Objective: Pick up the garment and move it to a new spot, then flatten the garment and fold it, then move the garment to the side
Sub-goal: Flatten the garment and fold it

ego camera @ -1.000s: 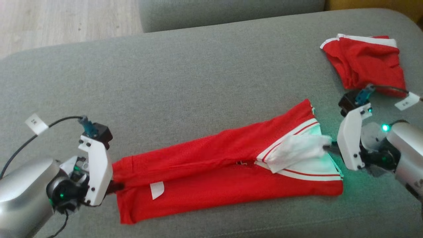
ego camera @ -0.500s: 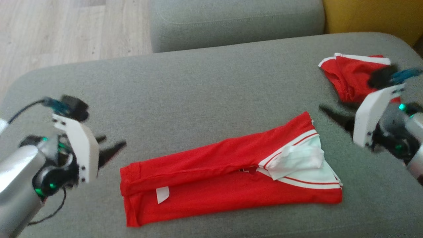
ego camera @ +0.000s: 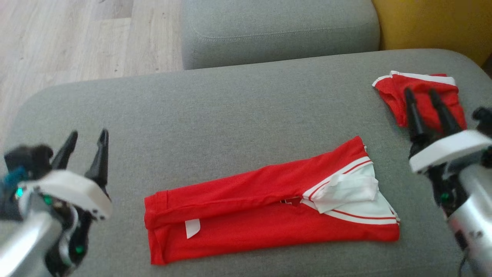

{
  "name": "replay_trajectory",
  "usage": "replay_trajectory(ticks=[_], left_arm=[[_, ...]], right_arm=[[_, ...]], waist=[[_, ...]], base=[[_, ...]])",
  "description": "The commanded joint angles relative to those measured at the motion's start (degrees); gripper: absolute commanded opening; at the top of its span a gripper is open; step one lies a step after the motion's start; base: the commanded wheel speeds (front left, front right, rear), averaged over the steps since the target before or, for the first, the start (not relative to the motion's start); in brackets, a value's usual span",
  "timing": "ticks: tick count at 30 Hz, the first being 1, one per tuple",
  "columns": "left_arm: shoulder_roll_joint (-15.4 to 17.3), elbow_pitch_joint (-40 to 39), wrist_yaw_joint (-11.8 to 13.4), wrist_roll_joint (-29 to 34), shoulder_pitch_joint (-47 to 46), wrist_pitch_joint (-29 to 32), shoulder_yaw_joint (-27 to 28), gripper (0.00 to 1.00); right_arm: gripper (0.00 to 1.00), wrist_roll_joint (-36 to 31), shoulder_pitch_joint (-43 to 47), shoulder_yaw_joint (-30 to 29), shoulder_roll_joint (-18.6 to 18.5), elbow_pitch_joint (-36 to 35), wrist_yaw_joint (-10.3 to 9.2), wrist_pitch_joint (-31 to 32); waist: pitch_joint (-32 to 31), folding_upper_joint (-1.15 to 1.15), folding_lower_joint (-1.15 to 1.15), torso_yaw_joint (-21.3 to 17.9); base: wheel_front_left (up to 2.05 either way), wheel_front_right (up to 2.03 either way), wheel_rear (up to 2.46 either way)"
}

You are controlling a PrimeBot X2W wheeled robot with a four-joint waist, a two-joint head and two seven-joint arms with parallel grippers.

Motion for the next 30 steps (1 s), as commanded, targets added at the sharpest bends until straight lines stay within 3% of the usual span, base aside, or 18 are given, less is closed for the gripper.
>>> replay_trajectory(ticks=[1, 2, 4, 10, 11, 20, 26, 30], left_arm=[[0.8, -2.2, 2.0, 1.1, -0.2, -1.4, 5.1, 1.0], [-1.8, -3.7, 4.7, 4.5, 3.1, -1.8, 9.6, 1.0], [-5.2, -5.4, 6.0, 8.6, 7.4, -1.8, 14.3, 1.0], [-14.3, -8.9, 4.9, 19.8, 18.1, -1.8, 25.0, 1.0], [-14.3, -8.9, 4.9, 19.8, 18.1, -1.8, 25.0, 1.0], [-22.5, -8.0, -2.6, 27.9, 21.8, -1.8, 30.6, 1.0], [-25.9, -5.4, -6.3, 30.0, 20.8, -1.8, 31.5, 1.0], [-27.2, -4.0, -8.1, 31.0, 20.3, -1.8, 32.2, 1.0]], right_arm=[[1.0, -3.9, 1.1, -1.9, 0.5, -2.3, -0.04, -1.2], [1.0, -7.2, 3.7, -4.6, 3.0, -3.4, -0.04, -1.4], [1.0, -11.8, 6.4, -6.7, 4.5, -3.5, -0.04, -1.5], [1.0, -18.9, 13.2, -13.1, 9.5, -3.9, -0.04, -0.6], [1.0, -18.9, 13.2, -13.1, 9.5, -3.9, -0.04, -0.6], [1.0, -24.3, 14.7, -17.7, 13.0, -3.0, -0.04, 9.9], [1.0, -26.2, 11.2, -20.2, 15.3, 4.9, -0.04, 19.9], [1.0, -27.3, 8.7, -21.8, 16.0, 9.7, -0.04, 21.8]], waist=[[0.0, 0.0, 0.0, 0.1], [0.0, 0.0, 0.0, 0.1], [0.1, 0.0, 0.0, 0.0], [0.2, 0.0, 0.0, 0.0], [0.2, 0.0, 0.0, 0.0], [1.3, 0.0, 0.0, 0.7], [1.8, 0.0, 0.0, 2.3], [2.1, 0.0, 0.0, 3.4]], base=[[0.0, 0.0, 0.0], [0.0, 0.0, 0.0], [0.0, 0.0, 0.0], [0.0, 0.0, 0.0], [0.0, 0.0, 0.0], [0.0, 0.0, 0.0], [0.0, 0.0, 0.0], [0.0, 0.0, 0.0]])
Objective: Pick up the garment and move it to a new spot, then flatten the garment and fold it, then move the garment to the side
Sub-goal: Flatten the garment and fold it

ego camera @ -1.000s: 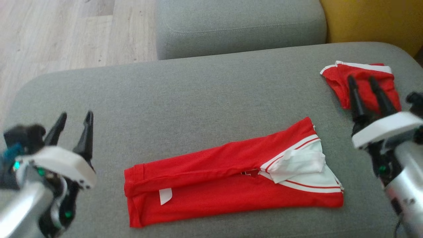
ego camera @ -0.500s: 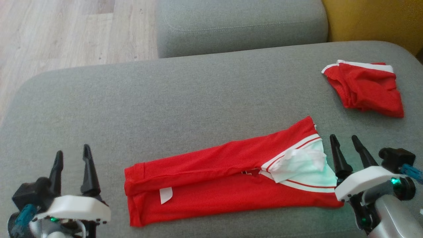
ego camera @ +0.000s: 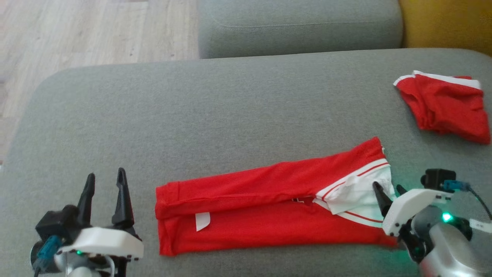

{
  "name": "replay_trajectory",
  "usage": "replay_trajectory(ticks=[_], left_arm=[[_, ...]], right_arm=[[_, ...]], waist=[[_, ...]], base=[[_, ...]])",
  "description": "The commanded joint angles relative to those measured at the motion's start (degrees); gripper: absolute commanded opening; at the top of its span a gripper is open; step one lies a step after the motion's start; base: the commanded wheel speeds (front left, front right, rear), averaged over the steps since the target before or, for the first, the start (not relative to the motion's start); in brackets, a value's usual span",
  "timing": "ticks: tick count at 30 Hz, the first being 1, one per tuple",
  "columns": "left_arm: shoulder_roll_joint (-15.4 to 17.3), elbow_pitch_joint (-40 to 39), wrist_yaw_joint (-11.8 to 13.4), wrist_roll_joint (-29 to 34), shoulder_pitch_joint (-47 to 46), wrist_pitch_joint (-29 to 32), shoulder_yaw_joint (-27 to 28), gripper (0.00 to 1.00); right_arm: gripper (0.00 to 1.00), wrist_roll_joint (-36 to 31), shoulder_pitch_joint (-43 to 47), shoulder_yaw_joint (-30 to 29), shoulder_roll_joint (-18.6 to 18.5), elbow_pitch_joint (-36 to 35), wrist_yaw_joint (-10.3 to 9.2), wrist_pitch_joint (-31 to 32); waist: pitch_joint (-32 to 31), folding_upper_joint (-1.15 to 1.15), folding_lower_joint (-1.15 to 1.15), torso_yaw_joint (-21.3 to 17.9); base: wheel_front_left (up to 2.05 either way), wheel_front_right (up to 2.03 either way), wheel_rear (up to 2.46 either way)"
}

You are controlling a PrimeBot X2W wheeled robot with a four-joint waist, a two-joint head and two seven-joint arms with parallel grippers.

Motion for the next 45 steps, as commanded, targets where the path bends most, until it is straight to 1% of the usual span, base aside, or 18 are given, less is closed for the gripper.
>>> replay_trajectory(ticks=[1, 6, 10, 11, 12, 13, 14, 16, 18, 19, 26, 29, 35, 38, 41, 45], left_arm=[[0.2, -1.3, -0.2, 0.6, -3.7, -0.7, 2.9, 1.0], [-0.6, -0.2, -1.7, 1.3, -4.3, -0.7, 3.6, 1.0], [-1.1, 0.4, -2.3, 1.8, -4.6, -0.7, 4.1, 1.0], [-1.2, 0.5, -2.5, 2.0, -4.6, -0.7, 4.2, 1.0], [-1.4, 0.6, -2.6, 2.1, -4.6, -0.7, 4.3, 1.0], [-1.5, 0.8, -2.7, 2.2, -4.6, -0.7, 4.4, 1.0], [-1.7, 0.9, -2.8, 2.3, -4.6, -0.7, 4.6, 1.0], [-2.0, 1.2, -3.0, 2.5, -4.5, -0.7, 4.7, 1.0], [-2.4, 1.5, -3.2, 2.7, -4.4, -0.7, 4.7, 1.0], [-2.7, 1.8, -3.3, 2.9, -4.4, -0.7, 4.8, 1.0], [-3.5, 2.5, -4.0, 3.5, -4.2, -0.7, 5.4, 1.0], [-3.7, 2.5, -4.3, 3.6, -4.1, -0.7, 5.9, 1.0], [-4.3, 2.5, -4.7, 4.0, -3.6, -0.7, 7.0, 1.0], [-4.7, 2.7, -4.9, 4.1, -3.3, -0.7, 7.4, 1.0], [-5.0, 2.8, -5.2, 4.2, -3.0, -0.7, 8.0, 1.0], [-5.4, 3.0, -5.6, 4.3, -2.8, -0.7, 8.6, 1.0]], right_arm=[[1.0, -0.3, -3.0, 0.4, -0.1, -0.8, -0.04, -0.1], [1.0, -2.1, -6.2, -2.1, 0.2, 6.4, -0.04, 3.5], [1.0, -0.2, -7.3, -0.7, 1.9, 10.6, -0.04, 11.6], [0.76, 0.7, -7.4, 0.0, 2.3, 10.7, -0.04, 13.4], [0.47, 1.7, -7.3, 0.9, 2.5, 10.5, -0.04, 14.8], [0.25, 2.6, -7.2, 1.8, 2.6, 10.0, -0.04, 15.6], [0.0, 3.8, -7.0, 2.5, 2.8, 9.5, -0.04, 16.5], [0.0, 6.3, -6.5, 3.7, 3.1, 8.8, -0.04, 19.1], [0.0, 7.6, -6.6, 4.6, 2.5, 8.1, -0.04, 20.7], [0.0, 8.2, -7.4, 4.9, 1.5, 7.4, -0.04, 21.0], [0.0, 9.3, -10.4, 4.8, -1.0, 4.1, -0.04, 20.0], [0.0, 9.0, -11.6, 4.8, -3.8, 2.1, -0.04, 20.2], [0.0, 6.7, -13.5, 2.6, -10.5, -2.0, -0.04, 21.3], [0.0, 5.3, -13.8, 1.6, -12.6, -4.5, -0.04, 22.2], [0.0, 5.8, -12.9, 0.5, -11.6, -9.0, -0.04, 23.6], [0.0, 9.1, -9.6, -0.4, -9.4, -18.1, -0.04, 24.4]], waist=[[0.2, 0.0, 0.0, 0.4], [1.1, 0.0, 0.0, 1.3], [1.6, 0.0, 0.0, 1.8], [1.7, 0.0, 0.0, 1.9], [1.7, 0.0, 0.0, 2.0], [1.7, 0.0, 0.0, 2.0], [1.7, 0.0, 0.0, 2.0], [1.4, 0.0, 0.0, 2.0], [1.2, 0.0, 0.0, 1.9], [0.9, 0.0, 0.0, 1.8], [0.4, 0.0, 0.0, 1.5], [0.3, 0.0, 0.0, 1.2], [0.1, 0.0, 0.0, 0.0], [-0.2, 0.0, 0.0, -0.5], [-0.6, 0.0, 0.0, -0.8], [-1.0, 0.0, 0.0, -0.6]], base=[[0.0, 0.0, 0.0], [0.0, 0.0, 0.0], [0.0, 0.0, 0.0], [0.0, 0.0, 0.0], [0.0, 0.0, 0.0], [0.0, 0.0, 0.0], [0.0, 0.0, 0.0], [0.0, 0.0, 0.0], [0.0, 0.0, 0.0], [0.0, 0.0, 0.0], [0.0, 0.0, 0.0], [0.0, 0.0, 0.0], [0.0, 0.0, 0.0], [0.0, 0.0, 0.0], [0.0, 0.0, 0.0], [0.0, 0.0, 0.0]])
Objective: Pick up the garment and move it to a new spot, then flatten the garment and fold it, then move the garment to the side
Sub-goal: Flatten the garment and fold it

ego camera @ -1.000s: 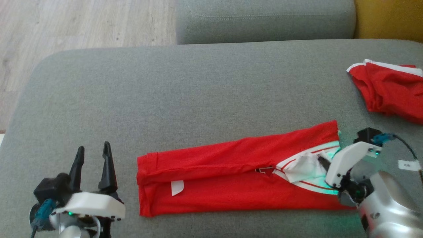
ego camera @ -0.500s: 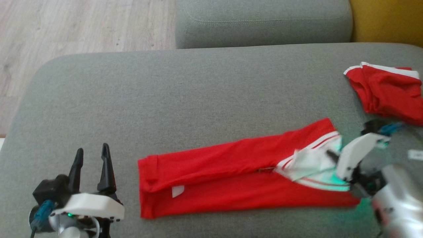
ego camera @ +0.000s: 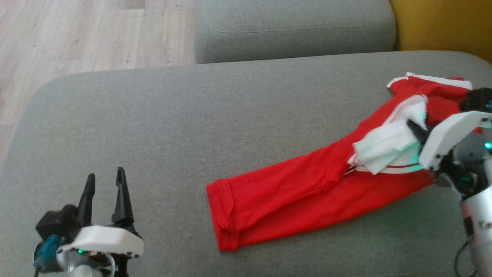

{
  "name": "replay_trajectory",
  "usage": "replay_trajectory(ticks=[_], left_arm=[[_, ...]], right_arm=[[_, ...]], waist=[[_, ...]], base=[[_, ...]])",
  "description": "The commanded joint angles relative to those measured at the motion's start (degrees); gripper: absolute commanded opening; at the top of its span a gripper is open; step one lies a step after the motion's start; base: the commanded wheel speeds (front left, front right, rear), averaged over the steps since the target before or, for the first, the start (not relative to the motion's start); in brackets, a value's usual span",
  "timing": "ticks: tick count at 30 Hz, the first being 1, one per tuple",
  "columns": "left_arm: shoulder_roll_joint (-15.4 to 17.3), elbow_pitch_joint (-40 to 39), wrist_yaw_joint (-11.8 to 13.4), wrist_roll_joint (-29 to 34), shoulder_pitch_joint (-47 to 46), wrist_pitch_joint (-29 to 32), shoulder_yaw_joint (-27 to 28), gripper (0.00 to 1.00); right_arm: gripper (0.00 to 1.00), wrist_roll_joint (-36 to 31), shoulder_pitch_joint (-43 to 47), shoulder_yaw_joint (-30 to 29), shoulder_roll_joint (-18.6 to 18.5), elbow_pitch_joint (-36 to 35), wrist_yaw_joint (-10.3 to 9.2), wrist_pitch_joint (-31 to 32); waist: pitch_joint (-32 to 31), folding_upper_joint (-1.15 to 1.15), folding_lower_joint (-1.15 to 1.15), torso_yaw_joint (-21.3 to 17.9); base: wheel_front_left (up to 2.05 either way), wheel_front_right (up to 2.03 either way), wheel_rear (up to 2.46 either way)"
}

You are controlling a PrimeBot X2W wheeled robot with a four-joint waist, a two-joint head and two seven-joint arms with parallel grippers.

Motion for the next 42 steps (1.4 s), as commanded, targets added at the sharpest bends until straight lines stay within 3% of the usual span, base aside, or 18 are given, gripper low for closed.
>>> replay_trajectory(ticks=[1, 8, 13, 22, 36, 37, 38, 39, 40, 42], left_arm=[[0.3, -1.5, -0.2, 0.4, -1.4, -0.7, 2.9, 1.0], [-0.3, 0.4, -0.8, 0.4, -1.4, -0.7, 2.8, 1.0], [-0.6, 1.4, -1.3, 0.3, -1.7, -0.7, 2.6, 1.0], [-0.9, 3.4, -2.3, 0.2, -3.0, -0.7, 2.0, 1.0], [-1.7, 5.1, -3.2, 0.4, -4.6, -0.7, 1.8, 1.0], [-1.7, 5.2, -3.3, 0.4, -4.7, -0.7, 1.9, 1.0], [-1.8, 5.3, -3.3, 0.4, -4.7, -0.7, 2.0, 1.0], [-1.8, 5.4, -3.3, 0.4, -4.8, -0.7, 2.1, 1.0], [-1.9, 5.4, -3.3, 0.4, -4.7, -0.7, 2.2, 1.0], [-2.0, 5.5, -3.3, 0.5, -4.5, -0.7, 2.4, 1.0]], right_arm=[[0.0, 1.2, 0.5, 0.4, 0.5, -4.5, -0.04, 0.7], [0.0, 3.9, 7.9, 3.4, 3.8, -19.3, -0.04, 4.7], [0.0, 5.6, 10.6, 5.9, 9.5, -22.4, -0.04, 6.2], [0.0, 7.7, 9.8, 9.9, 14.7, -16.7, -0.04, 3.6], [0.0, 14.4, 5.1, 18.3, 15.7, -4.9, -0.04, -2.0], [0.05, 15.3, 4.7, 19.1, 15.7, -4.0, -0.04, -2.7], [0.42, 16.1, 4.4, 20.2, 15.7, -3.2, -0.04, -3.0], [0.95, 16.9, 4.0, 21.4, 15.7, -2.6, -0.04, -3.3], [1.0, 17.7, 3.6, 22.3, 15.7, -2.3, -0.04, -3.9], [1.0, 18.9, 2.7, 23.9, 15.7, -2.1, -0.04, -5.3]], waist=[[-0.2, 0.0, 0.0, 0.3], [-0.5, 0.0, 0.0, 2.7], [-0.5, 0.0, 0.0, 5.3], [-0.2, 0.0, 0.0, 10.7], [1.2, 0.0, 0.0, 14.0], [1.2, 0.0, 0.0, 14.1], [1.1, 0.0, 0.0, 14.1], [1.1, 0.0, 0.0, 14.1], [1.0, 0.0, 0.0, 14.0], [0.9, 0.0, 0.0, 13.6]], base=[[0.0, 0.0, 0.0], [0.0, 0.0, 0.0], [0.0, 0.0, 0.0], [0.0, 0.0, 0.0], [0.0, 0.0, 0.0], [0.0, 0.0, 0.0], [0.0, 0.0, 0.0], [0.0, 0.0, 0.0], [0.0, 0.0, 0.0], [0.0, 0.0, 0.0]])
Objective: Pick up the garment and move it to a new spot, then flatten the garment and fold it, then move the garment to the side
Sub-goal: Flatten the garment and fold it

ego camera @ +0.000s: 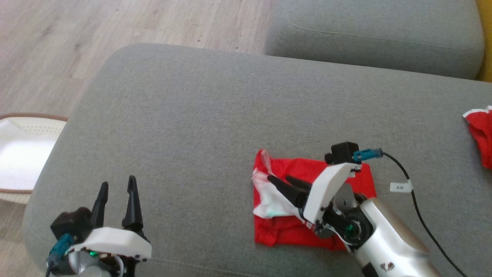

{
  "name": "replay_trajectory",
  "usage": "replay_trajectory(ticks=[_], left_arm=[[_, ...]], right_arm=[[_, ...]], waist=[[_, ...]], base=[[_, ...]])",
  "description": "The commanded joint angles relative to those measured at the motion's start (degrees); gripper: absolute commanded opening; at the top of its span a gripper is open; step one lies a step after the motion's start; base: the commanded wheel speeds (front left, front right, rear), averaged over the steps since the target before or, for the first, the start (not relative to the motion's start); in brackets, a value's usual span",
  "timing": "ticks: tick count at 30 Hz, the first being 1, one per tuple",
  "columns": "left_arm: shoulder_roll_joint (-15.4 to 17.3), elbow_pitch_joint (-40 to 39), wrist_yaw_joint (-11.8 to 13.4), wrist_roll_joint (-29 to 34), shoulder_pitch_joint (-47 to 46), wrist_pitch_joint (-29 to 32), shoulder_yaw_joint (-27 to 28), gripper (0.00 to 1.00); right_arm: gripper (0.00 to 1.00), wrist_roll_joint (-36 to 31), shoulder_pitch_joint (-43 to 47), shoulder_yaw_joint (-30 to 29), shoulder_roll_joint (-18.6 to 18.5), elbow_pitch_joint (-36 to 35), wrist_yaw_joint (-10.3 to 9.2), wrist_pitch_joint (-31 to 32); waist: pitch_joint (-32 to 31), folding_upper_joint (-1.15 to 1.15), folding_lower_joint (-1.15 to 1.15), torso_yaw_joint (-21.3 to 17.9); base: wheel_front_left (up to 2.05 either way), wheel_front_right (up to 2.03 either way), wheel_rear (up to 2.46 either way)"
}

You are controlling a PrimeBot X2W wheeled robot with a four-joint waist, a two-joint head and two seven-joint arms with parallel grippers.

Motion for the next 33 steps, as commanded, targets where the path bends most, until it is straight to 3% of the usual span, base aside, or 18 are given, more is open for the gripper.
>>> replay_trajectory(ticks=[1, 7, 12, 15, 18, 22, 25, 33], left_arm=[[0.0, -1.6, -0.2, 0.3, -2.8, -0.7, 2.5, 1.0], [0.0, -1.9, -0.2, 0.5, -2.2, -0.7, 3.4, 1.0], [0.0, -2.9, -0.1, 0.9, -1.4, -0.7, 4.4, 1.0], [-0.1, -3.6, -0.1, 1.1, -0.9, -0.7, 4.8, 1.0], [-0.2, -4.2, -0.3, 1.3, -0.7, -0.7, 5.2, 1.0], [-0.5, -5.4, -1.1, 1.9, -0.7, -0.7, 5.3, 1.0], [-0.8, -6.5, -2.0, 2.7, -0.2, -0.7, 6.1, 1.0], [-1.4, -7.9, -3.8, 5.5, 0.8, -0.7, 7.4, 1.0]], right_arm=[[1.0, 0.9, -3.9, 1.5, 0.9, -2.3, -0.04, -2.0], [1.0, 2.7, -6.4, 1.2, -0.4, -8.6, -0.04, -10.4], [1.0, 1.0, -6.5, -3.4, -6.9, -14.5, -0.04, -18.2], [1.0, -2.4, -5.0, -6.8, -11.0, -14.9, -0.04, -20.8], [1.0, -5.1, -2.6, -10.3, -12.9, -14.2, -0.04, -22.5], [1.0, -11.4, 0.6, -12.9, -13.9, -14.6, -0.04, -27.4], [1.0, -17.8, 4.1, -13.9, -13.3, -16.0, -0.04, -34.8], [1.0, -27.6, 9.4, -17.3, -10.6, -16.2, -0.04, -42.7]], waist=[[-0.3, 0.0, 0.0, -0.6], [-1.0, 0.0, 0.0, -2.9], [-1.4, 0.0, 0.0, -5.2], [-1.5, 0.0, 0.0, -6.4], [-1.5, 0.0, 0.0, -7.4], [-1.3, 0.0, 0.0, -8.3], [-1.1, 0.0, 0.0, -9.7], [-1.1, 0.0, 0.0, -12.8]], base=[[0.0, 0.0, 0.0], [0.0, 0.0, 0.0], [0.0, 0.0, 0.0], [0.0, 0.0, 0.0], [0.0, 0.0, 0.0], [0.0, 0.0, 0.0], [0.0, 0.0, 0.0], [0.0, 0.0, 0.0]])
